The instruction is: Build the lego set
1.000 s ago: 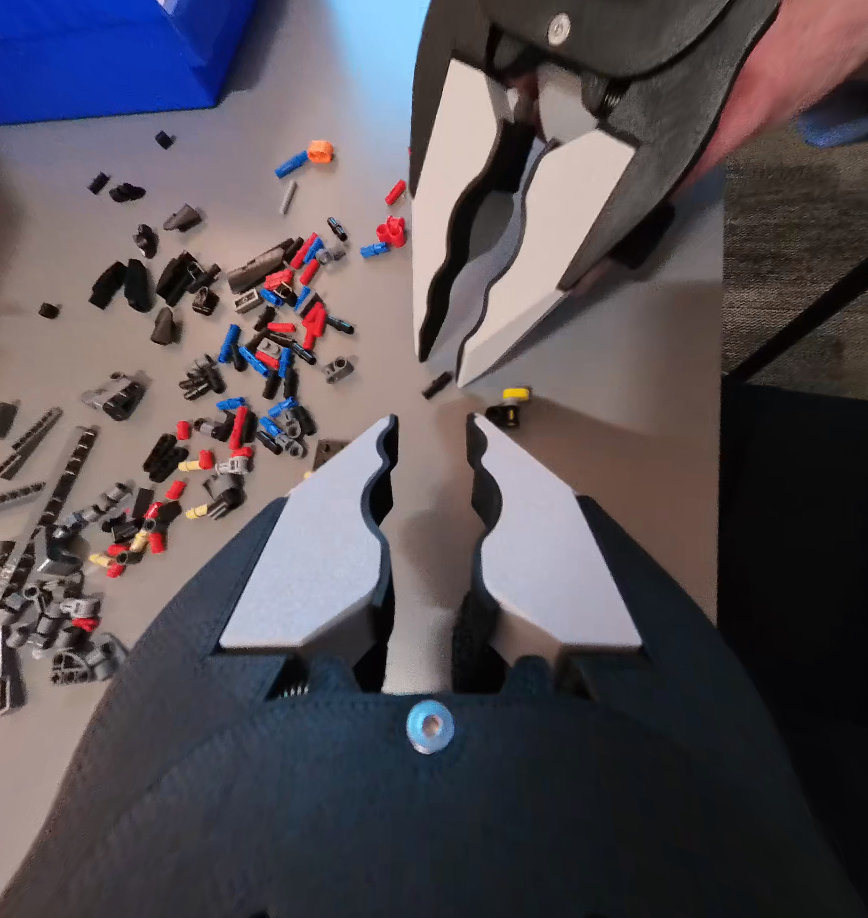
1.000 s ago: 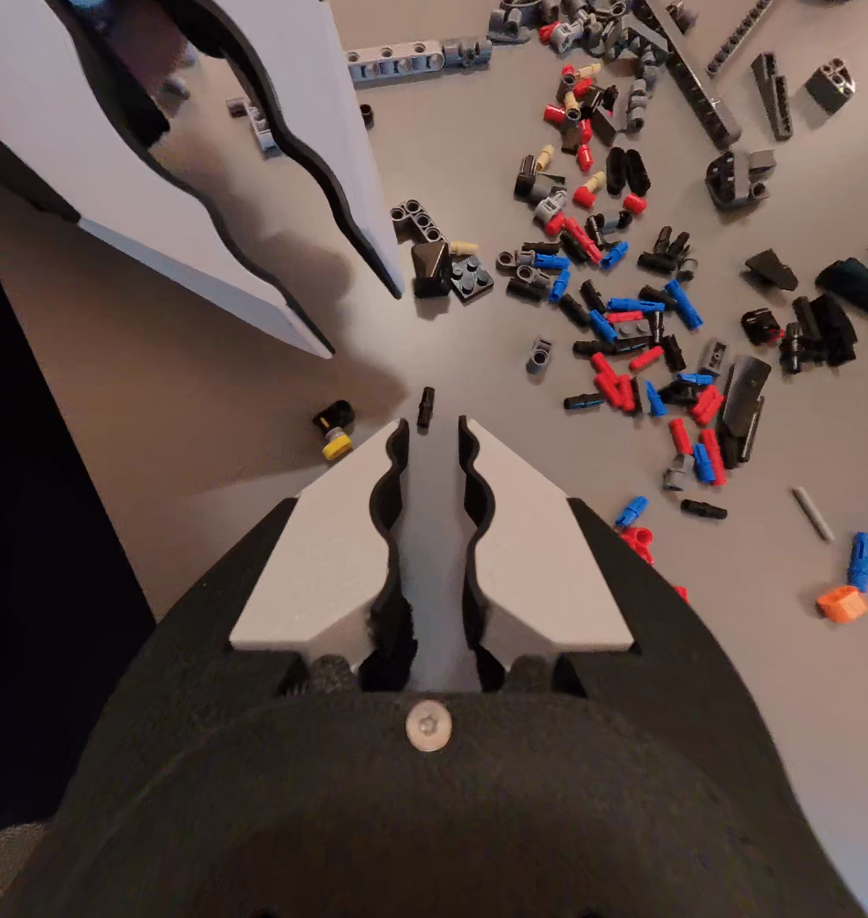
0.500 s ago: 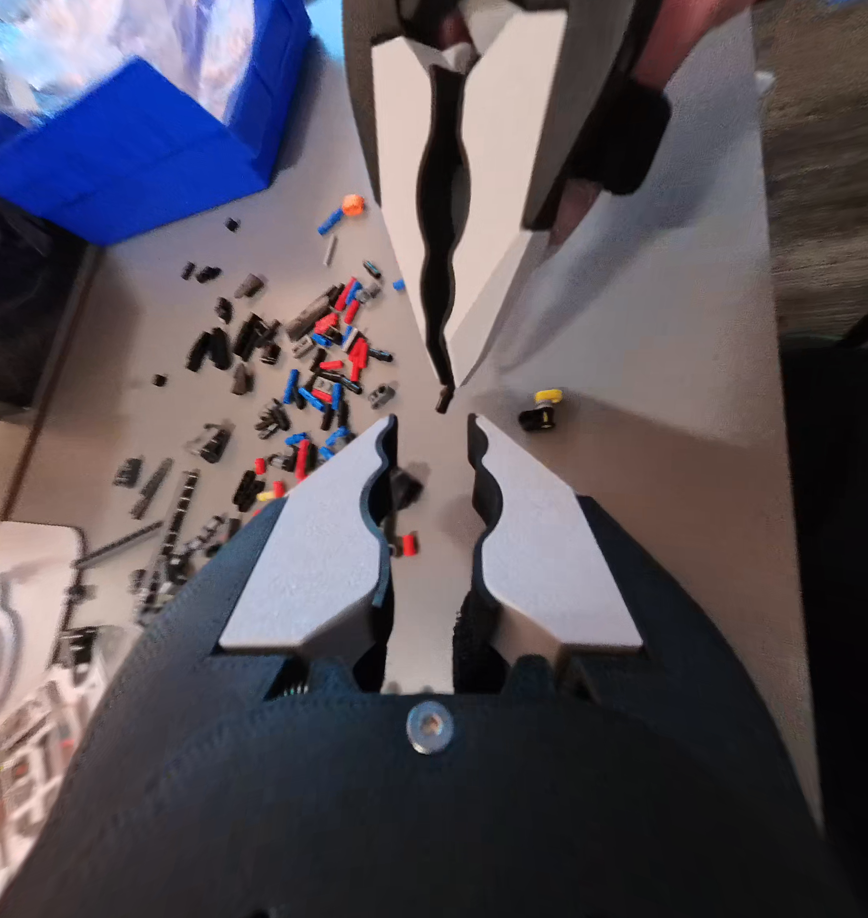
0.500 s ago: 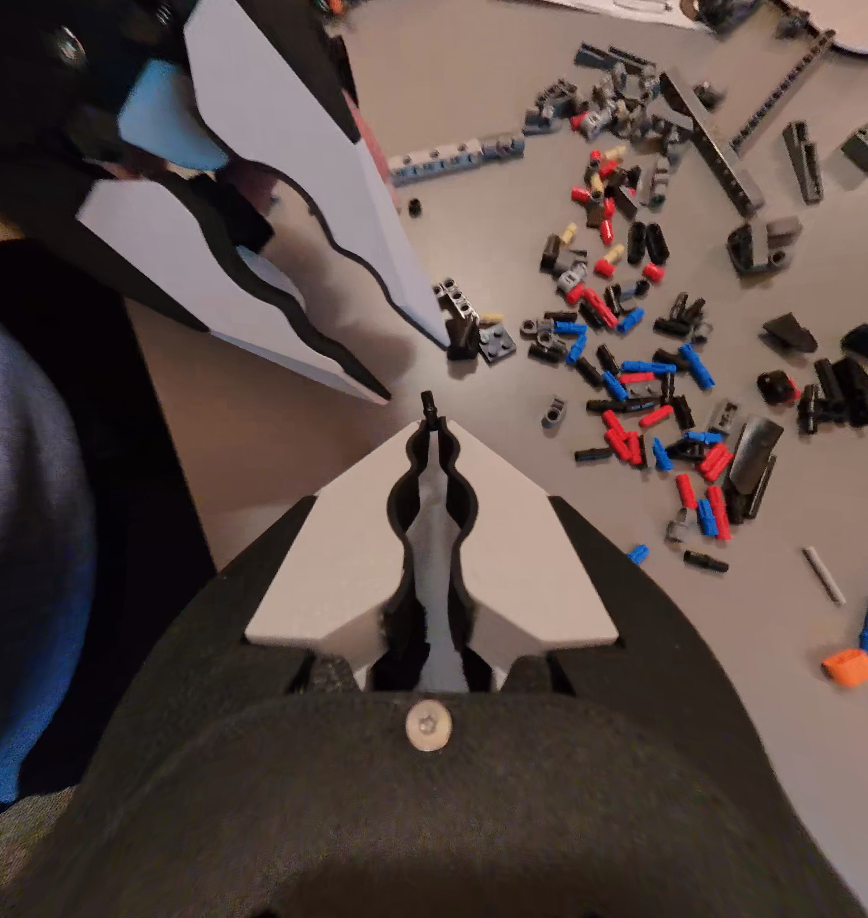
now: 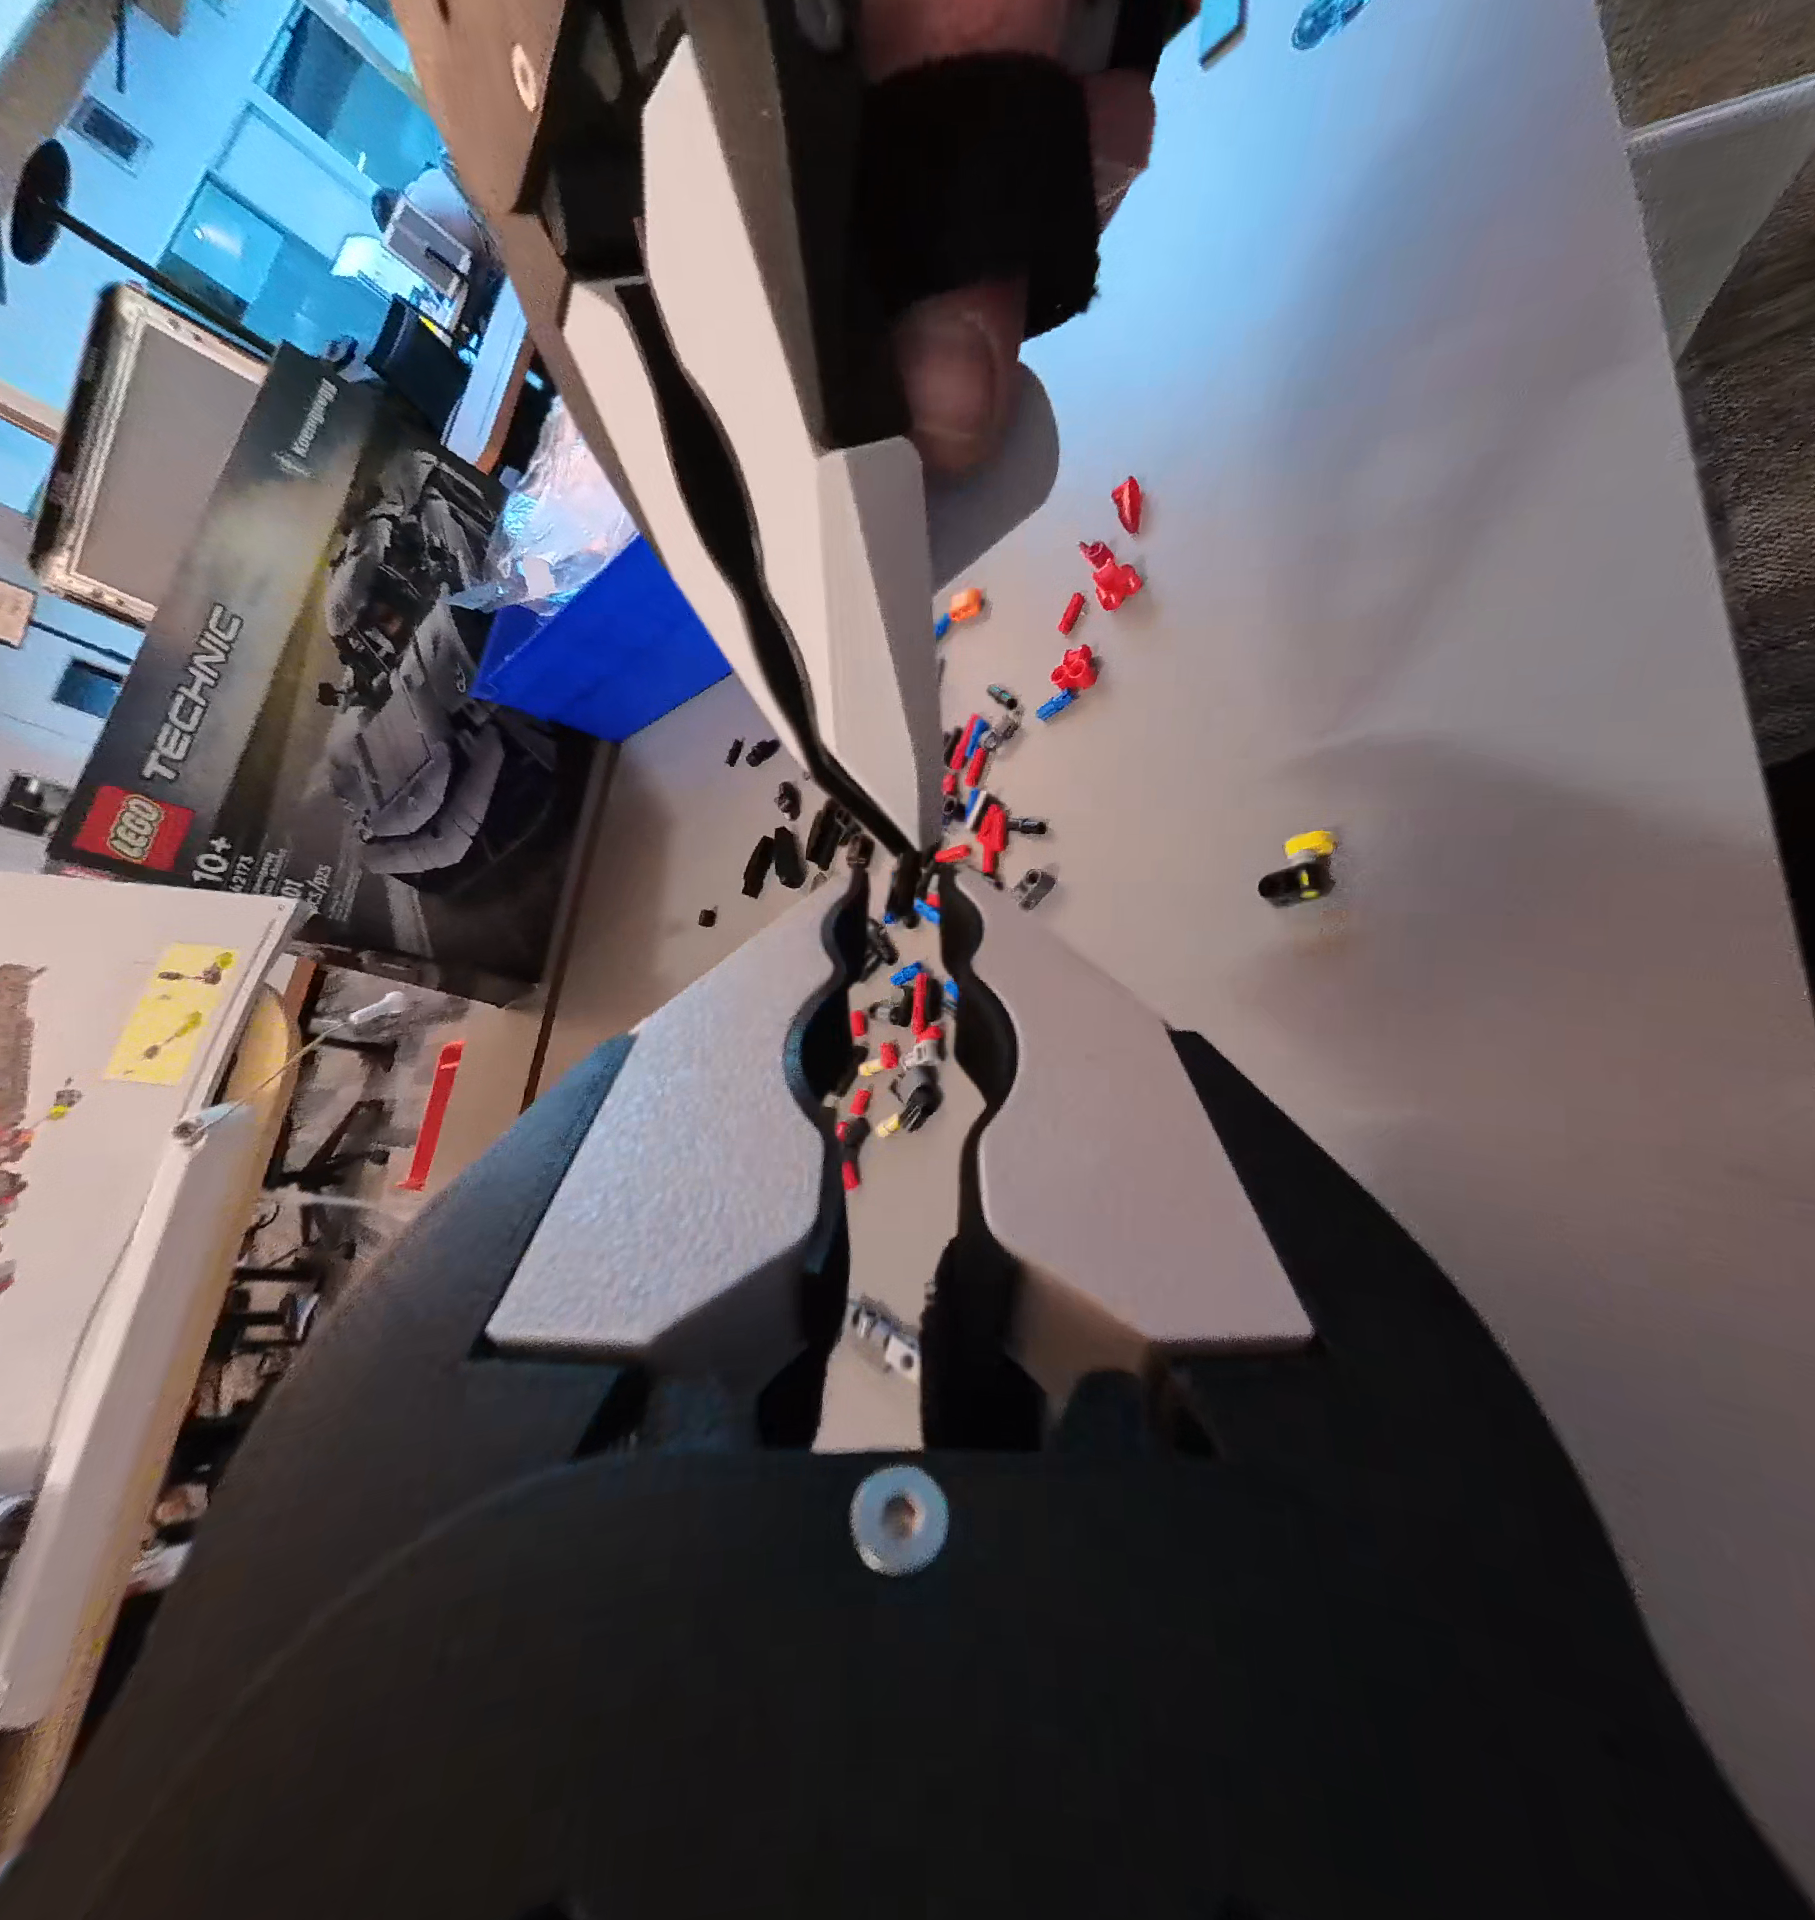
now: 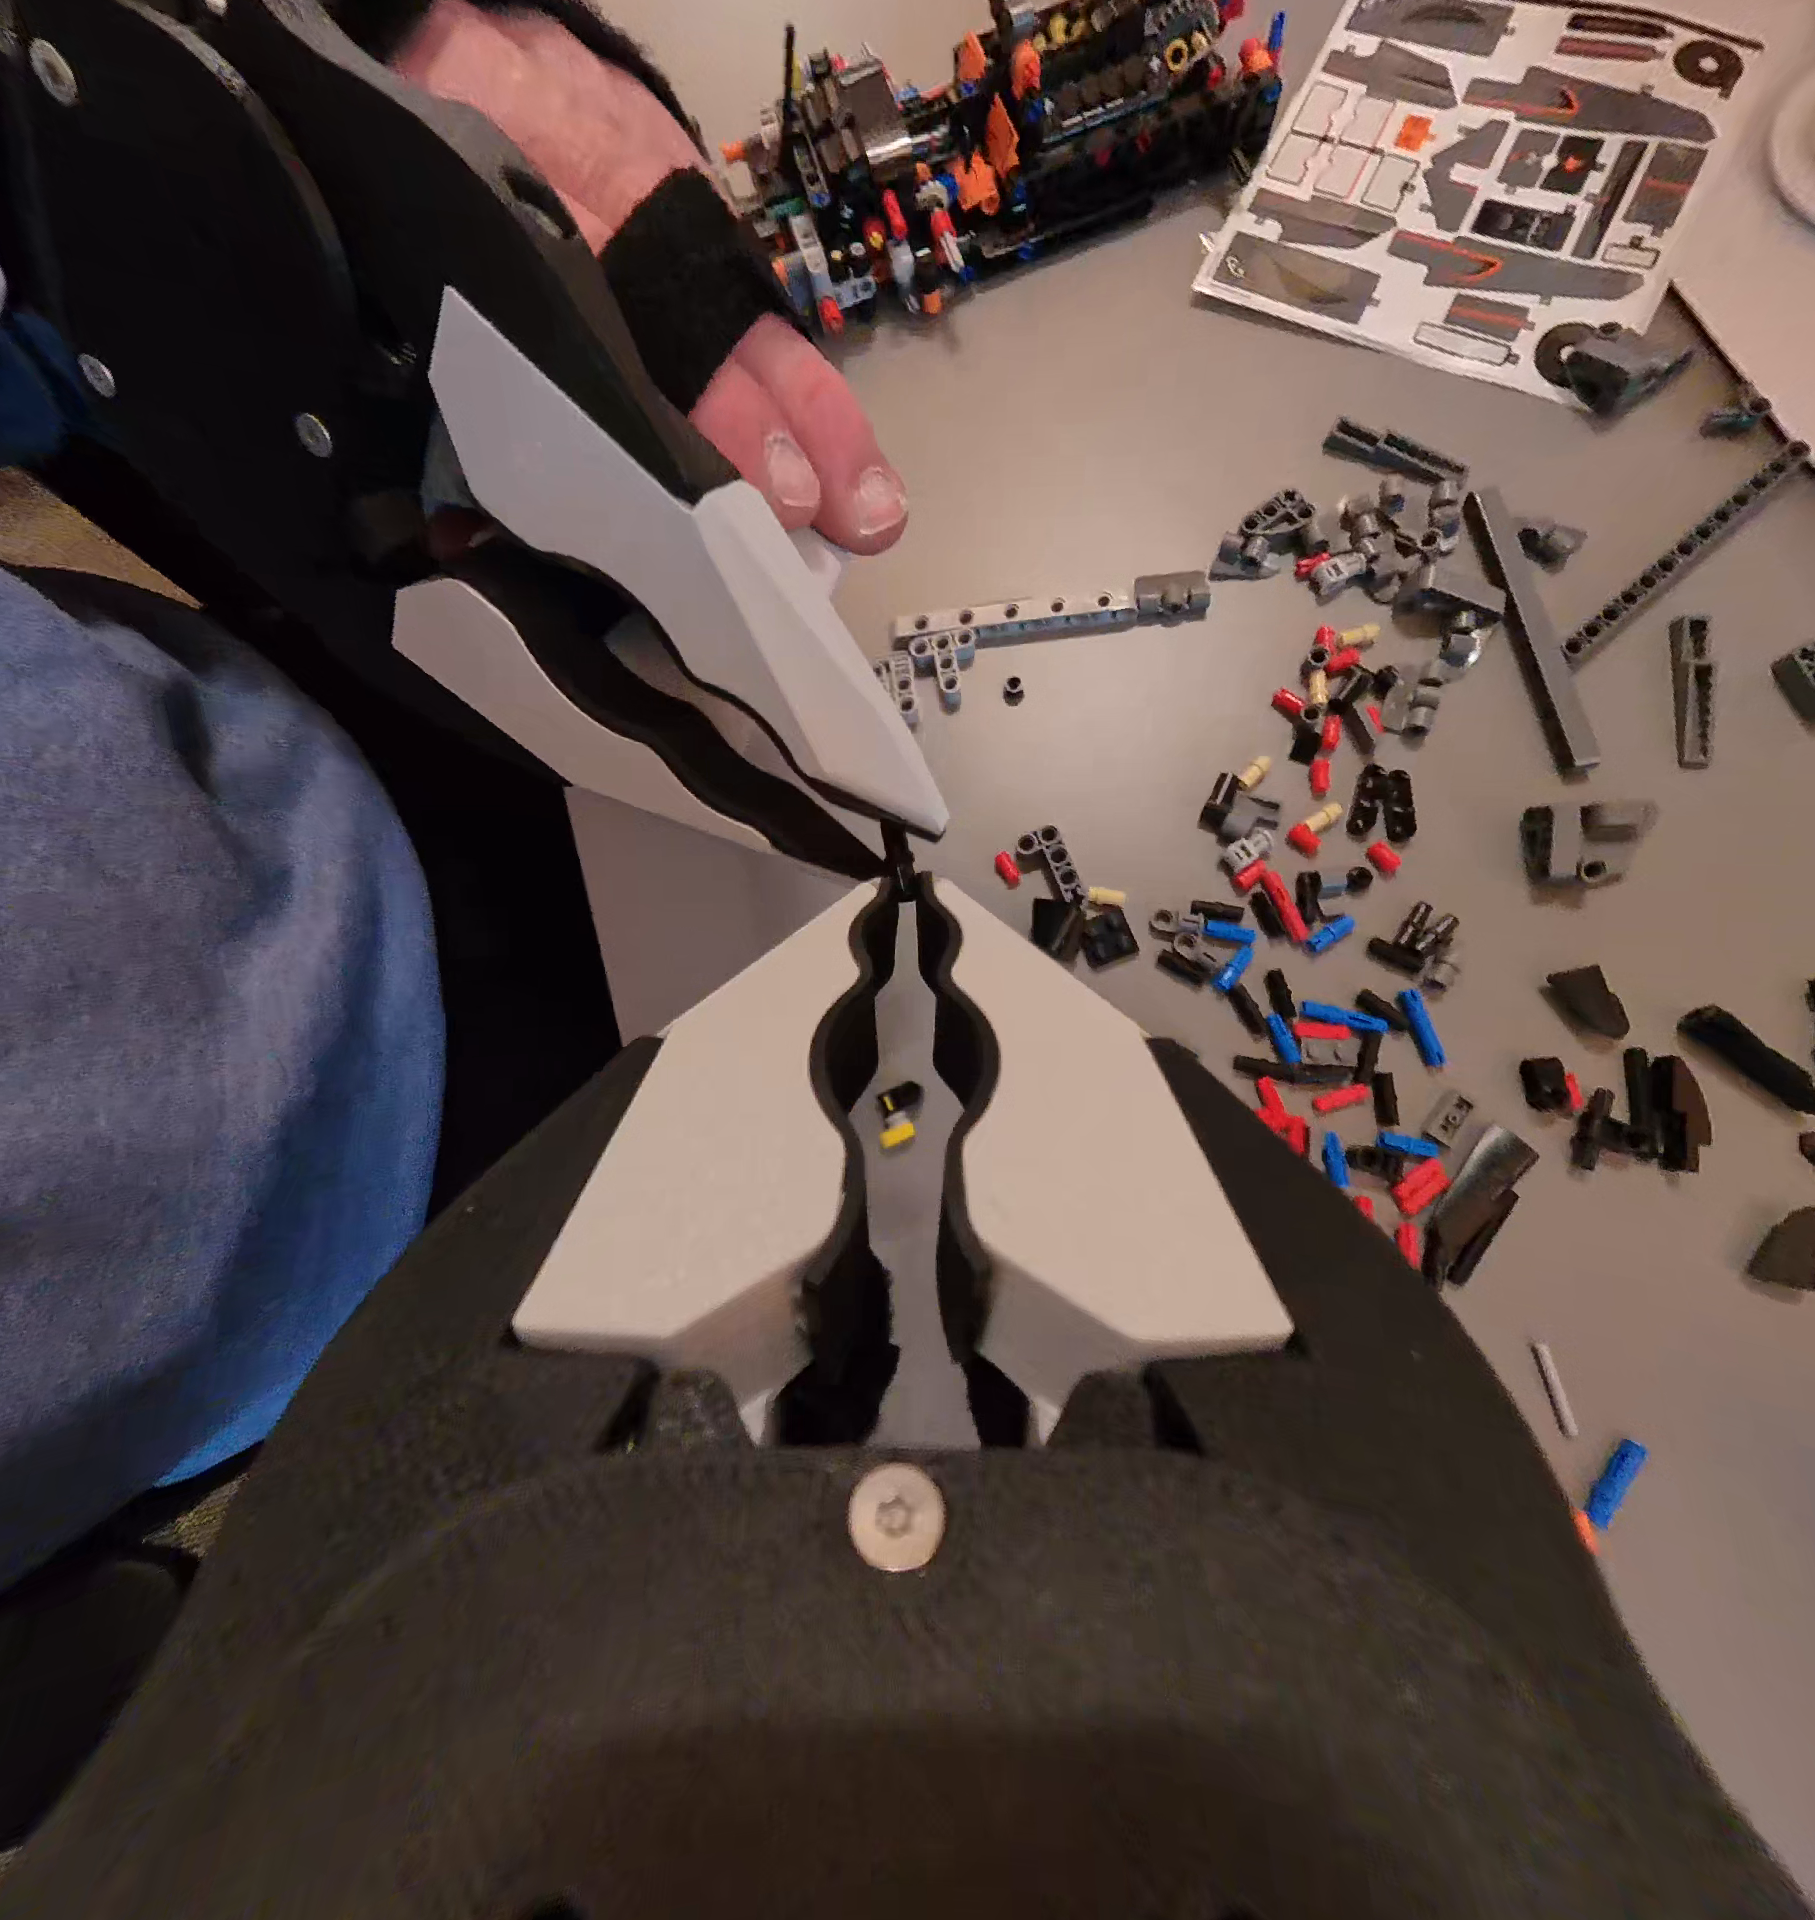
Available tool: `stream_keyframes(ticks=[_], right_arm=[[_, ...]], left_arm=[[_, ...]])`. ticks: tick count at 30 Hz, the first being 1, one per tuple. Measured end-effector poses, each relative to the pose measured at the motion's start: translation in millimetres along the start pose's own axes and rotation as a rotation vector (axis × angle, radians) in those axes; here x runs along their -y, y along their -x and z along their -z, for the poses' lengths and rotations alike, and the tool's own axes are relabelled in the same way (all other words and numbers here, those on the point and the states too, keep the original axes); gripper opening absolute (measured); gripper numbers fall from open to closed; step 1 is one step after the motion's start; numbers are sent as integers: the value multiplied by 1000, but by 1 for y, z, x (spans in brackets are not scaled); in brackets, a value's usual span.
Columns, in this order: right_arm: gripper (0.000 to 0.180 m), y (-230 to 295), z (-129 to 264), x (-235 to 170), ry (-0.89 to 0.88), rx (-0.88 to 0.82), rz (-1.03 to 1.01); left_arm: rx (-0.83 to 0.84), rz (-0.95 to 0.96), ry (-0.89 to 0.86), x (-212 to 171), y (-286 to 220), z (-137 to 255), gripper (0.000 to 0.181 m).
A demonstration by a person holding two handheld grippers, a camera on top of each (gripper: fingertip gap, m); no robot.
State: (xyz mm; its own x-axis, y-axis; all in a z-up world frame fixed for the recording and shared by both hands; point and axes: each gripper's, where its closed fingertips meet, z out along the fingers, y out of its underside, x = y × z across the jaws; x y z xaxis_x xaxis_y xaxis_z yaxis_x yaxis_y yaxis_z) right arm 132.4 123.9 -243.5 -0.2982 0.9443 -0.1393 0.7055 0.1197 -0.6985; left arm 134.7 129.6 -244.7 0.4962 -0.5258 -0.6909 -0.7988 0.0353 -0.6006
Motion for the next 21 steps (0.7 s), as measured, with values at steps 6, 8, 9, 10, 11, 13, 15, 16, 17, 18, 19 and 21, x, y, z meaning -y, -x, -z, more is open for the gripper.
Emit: stream_keyframes(ticks=[6, 8, 9, 10, 11, 13, 15, 16, 17, 18, 19, 21], right_arm=[[0, 10, 6, 15, -47, 13, -1], [1, 12, 12, 26, -100, -15, 39], [6, 12, 16, 34, -145, -37, 68], [11, 13, 22, 42, -196, -60, 95], [13, 14, 27, 49, -244, -79, 110], [11, 16, 33, 61, -298, -103, 144], [8, 23, 37, 71, -348, -113, 233], [10, 27, 39, 76, -373, -105, 275], [10, 32, 42, 82, -402, -95, 313], [9, 37, 44, 87, -432, -88, 352], [9, 41, 47, 91, -456, -77, 387], [6, 50, 52, 102, -518, -21, 406]], left_arm=[[32, -15, -29, 6, 6, 14, 3], [61, 17, -68, 10, 13, 20, 3], [51, 68, -108, 15, 17, 25, 3], [44, 135, -156, 19, 22, 30, 3], [39, 201, -199, 22, 28, 36, 2], [35, 297, -279, 28, 40, 48, 2], [11, 356, -349, 35, 45, 58, 3], [-18, 393, -388, 39, 46, 63, 3], [-49, 444, -429, 43, 48, 69, 2], [-88, 500, -464, 46, 50, 73, 3], [-139, 555, -503, 49, 51, 78, 3], [-217, 649, -603, 55, 57, 91, 3]])
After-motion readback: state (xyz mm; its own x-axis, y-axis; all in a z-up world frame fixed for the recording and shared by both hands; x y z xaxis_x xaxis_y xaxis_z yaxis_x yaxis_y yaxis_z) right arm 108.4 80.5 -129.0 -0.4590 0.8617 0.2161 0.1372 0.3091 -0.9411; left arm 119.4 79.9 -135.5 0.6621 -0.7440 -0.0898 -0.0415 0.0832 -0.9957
